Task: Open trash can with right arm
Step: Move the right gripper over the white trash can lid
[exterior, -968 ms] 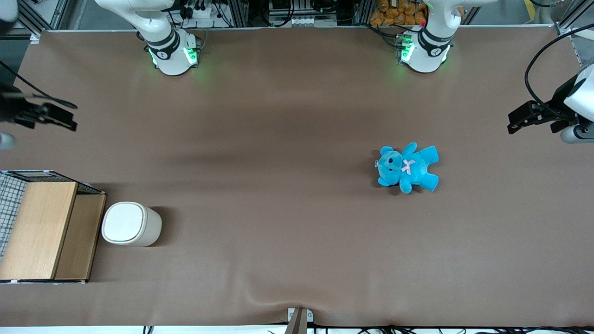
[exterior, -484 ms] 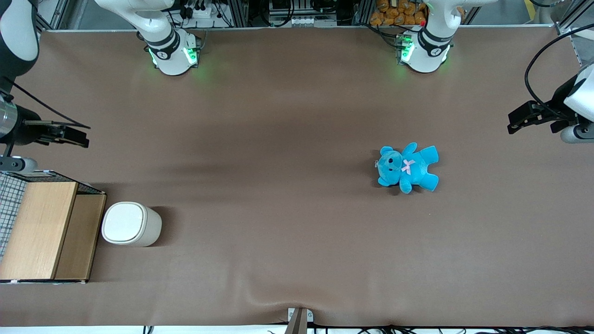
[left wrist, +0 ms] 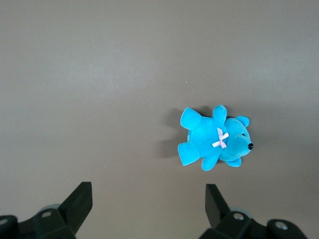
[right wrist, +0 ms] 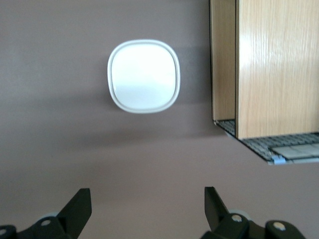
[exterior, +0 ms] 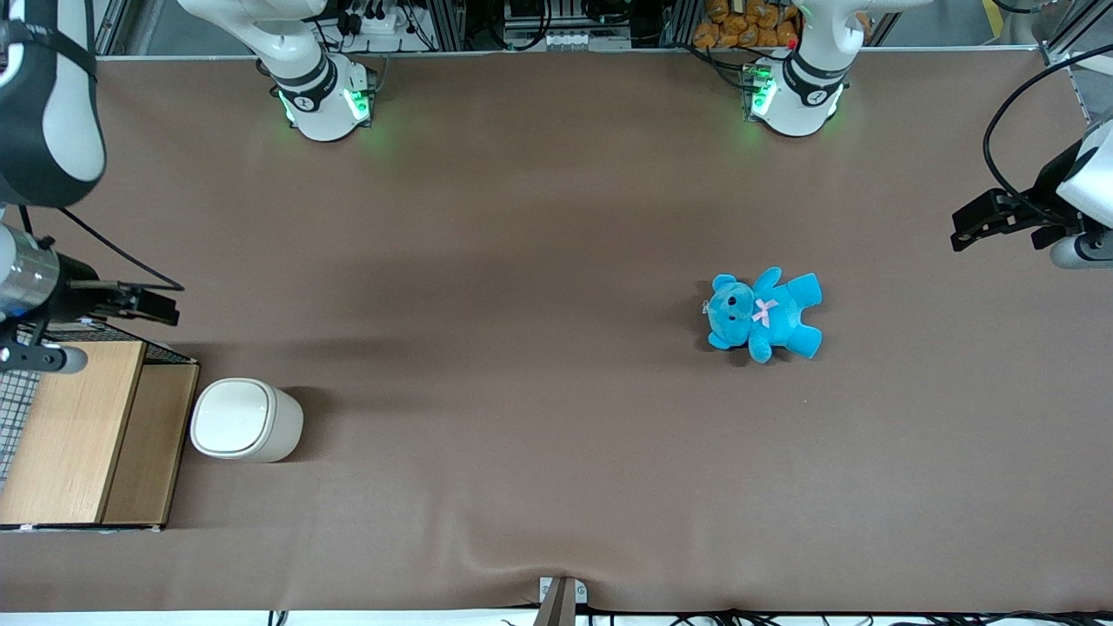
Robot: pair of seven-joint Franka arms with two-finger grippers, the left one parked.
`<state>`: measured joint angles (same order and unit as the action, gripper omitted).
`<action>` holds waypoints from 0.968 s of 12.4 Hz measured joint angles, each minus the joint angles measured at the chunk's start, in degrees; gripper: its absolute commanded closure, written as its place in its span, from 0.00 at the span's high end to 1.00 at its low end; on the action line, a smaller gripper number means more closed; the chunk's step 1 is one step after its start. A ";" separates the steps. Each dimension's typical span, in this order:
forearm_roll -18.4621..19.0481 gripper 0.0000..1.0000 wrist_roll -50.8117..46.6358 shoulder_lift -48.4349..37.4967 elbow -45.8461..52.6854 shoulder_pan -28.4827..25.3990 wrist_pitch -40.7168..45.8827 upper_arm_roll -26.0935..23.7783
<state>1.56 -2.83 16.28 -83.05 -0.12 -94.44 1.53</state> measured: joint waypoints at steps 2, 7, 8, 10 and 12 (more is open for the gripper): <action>0.00 0.37 0.00 1.86 -0.01 0.02 -2.95 0.00; -0.05 0.00 -0.01 7.14 -0.04 0.13 -8.00 0.03; -0.05 0.00 -0.02 8.30 -0.05 0.24 -8.58 0.06; -0.03 0.00 -0.02 10.63 -0.07 0.68 -10.37 0.20; -0.03 0.00 -0.01 12.32 -0.07 1.32 -11.04 0.34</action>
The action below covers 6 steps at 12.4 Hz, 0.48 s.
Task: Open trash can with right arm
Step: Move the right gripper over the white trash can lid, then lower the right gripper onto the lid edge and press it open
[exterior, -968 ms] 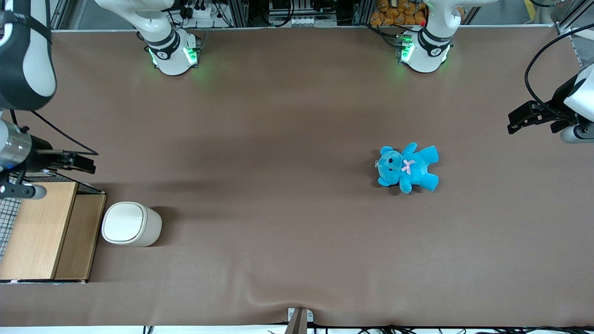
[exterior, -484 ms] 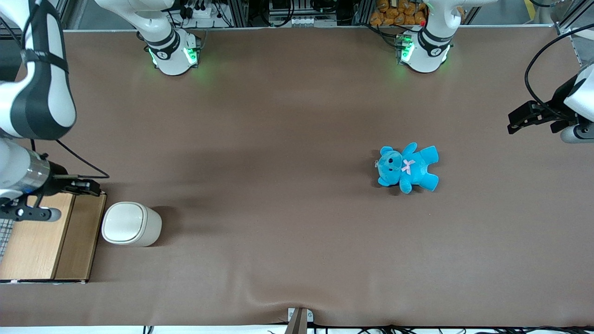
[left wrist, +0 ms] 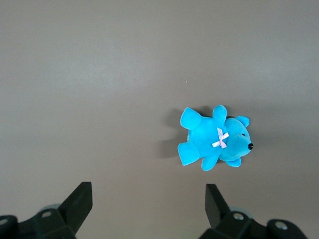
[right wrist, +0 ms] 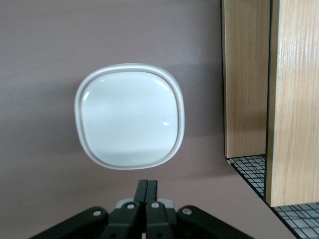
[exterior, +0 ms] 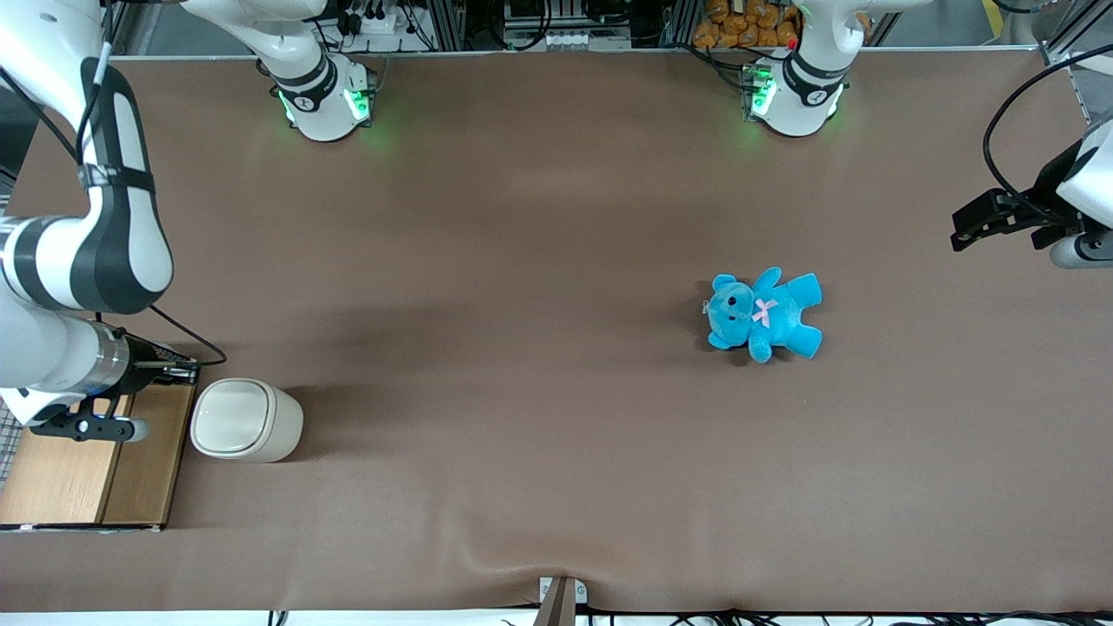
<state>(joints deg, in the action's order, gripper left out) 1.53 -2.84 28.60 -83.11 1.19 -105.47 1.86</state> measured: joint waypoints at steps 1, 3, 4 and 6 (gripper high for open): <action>0.00 0.00 0.00 0.74 -0.02 0.16 -0.75 0.01; 0.00 0.00 0.00 2.38 -0.04 0.31 -3.16 0.01; 0.00 0.00 0.00 3.14 -0.04 0.33 -4.03 0.01; 0.00 0.00 0.00 4.01 -0.04 0.27 -5.32 -0.10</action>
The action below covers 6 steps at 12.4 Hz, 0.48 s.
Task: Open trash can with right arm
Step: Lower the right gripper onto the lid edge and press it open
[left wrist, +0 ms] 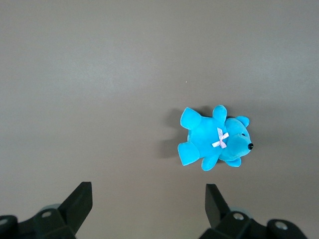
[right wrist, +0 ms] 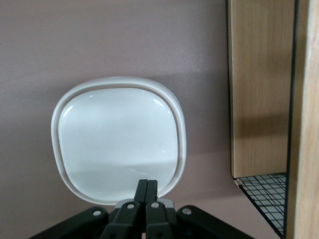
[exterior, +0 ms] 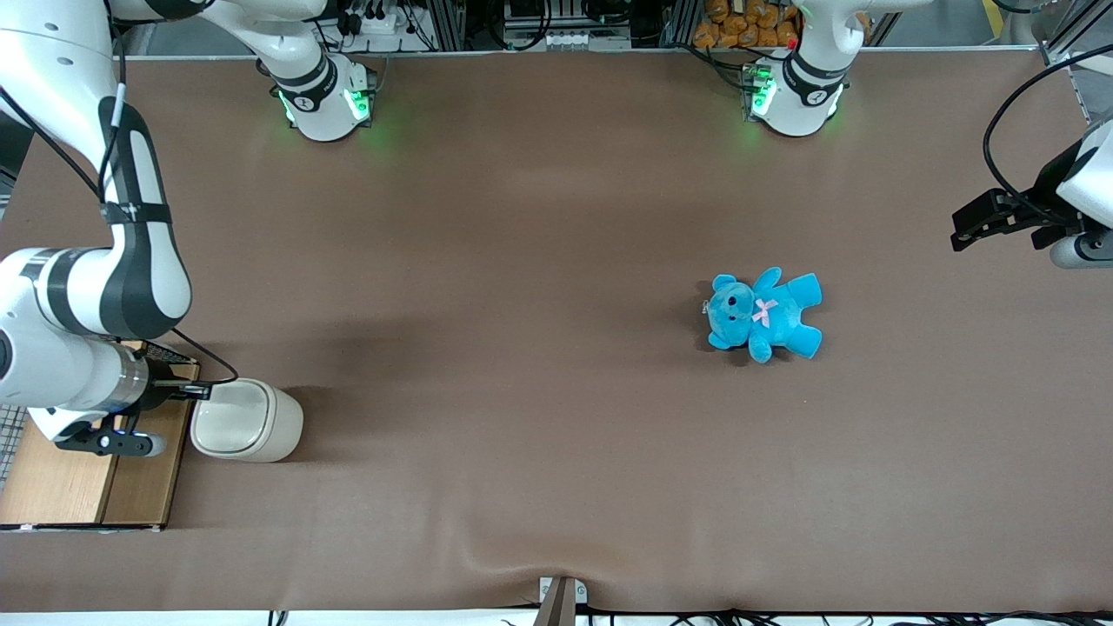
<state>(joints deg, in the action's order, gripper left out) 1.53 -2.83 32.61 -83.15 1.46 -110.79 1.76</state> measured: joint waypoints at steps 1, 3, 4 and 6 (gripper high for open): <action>0.00 0.00 0.00 0.27 0.00 -0.03 -0.59 -0.06; 0.00 0.00 0.00 1.05 0.00 -0.05 -1.64 -0.13; 0.00 0.00 0.00 1.50 0.00 -0.05 -2.20 -0.13; 0.00 0.00 0.02 2.35 0.00 -0.06 -3.27 -0.13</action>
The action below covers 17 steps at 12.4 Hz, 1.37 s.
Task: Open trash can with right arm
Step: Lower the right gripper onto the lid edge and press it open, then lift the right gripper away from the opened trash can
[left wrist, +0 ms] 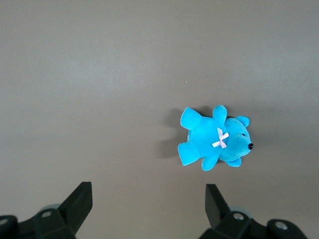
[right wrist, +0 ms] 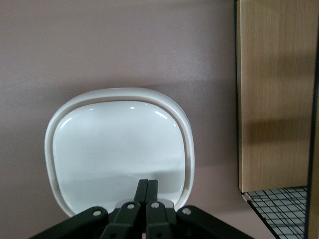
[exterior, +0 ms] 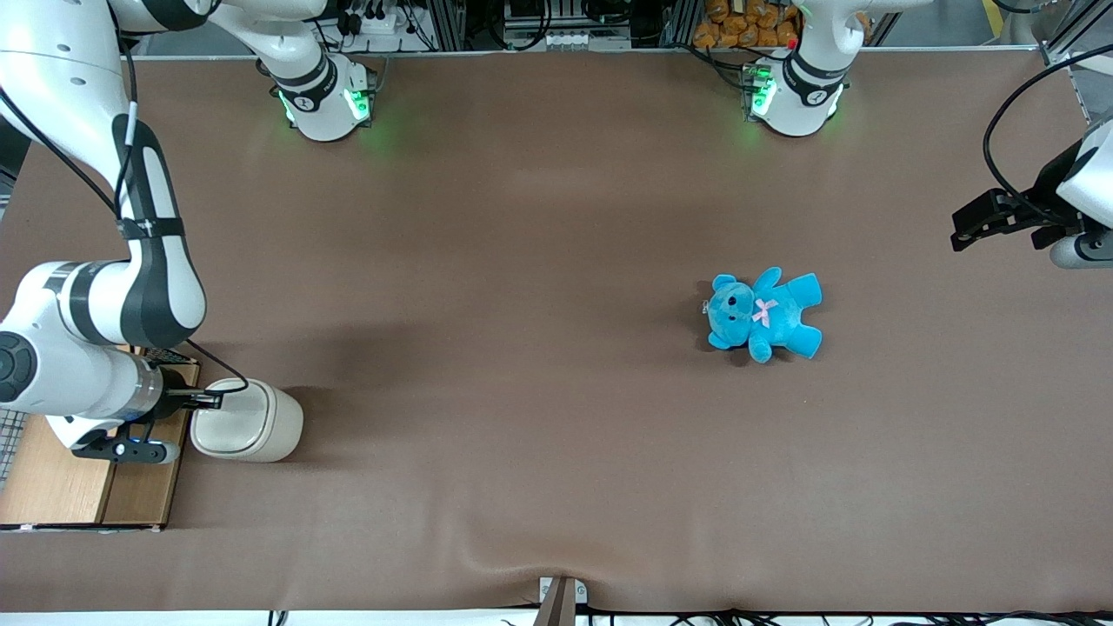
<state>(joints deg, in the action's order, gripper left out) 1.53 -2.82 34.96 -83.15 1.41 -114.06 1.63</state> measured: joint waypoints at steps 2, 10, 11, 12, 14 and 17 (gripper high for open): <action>0.00 0.00 0.02 0.76 0.01 -0.01 -0.87 -0.01; 0.02 0.00 0.08 1.17 0.10 -0.01 -1.45 0.00; 0.02 0.00 0.09 1.17 0.14 -0.02 -1.44 0.00; 0.02 0.00 0.09 1.16 0.27 -0.05 -1.45 -0.01; 0.02 0.00 0.08 0.78 1.01 -0.13 -1.31 -0.04; 0.02 0.00 0.08 -2.68 2.27 -0.32 1.49 -0.18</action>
<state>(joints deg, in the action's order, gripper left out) 1.55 -2.74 32.28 -80.87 1.09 -112.57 1.45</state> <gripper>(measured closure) 0.991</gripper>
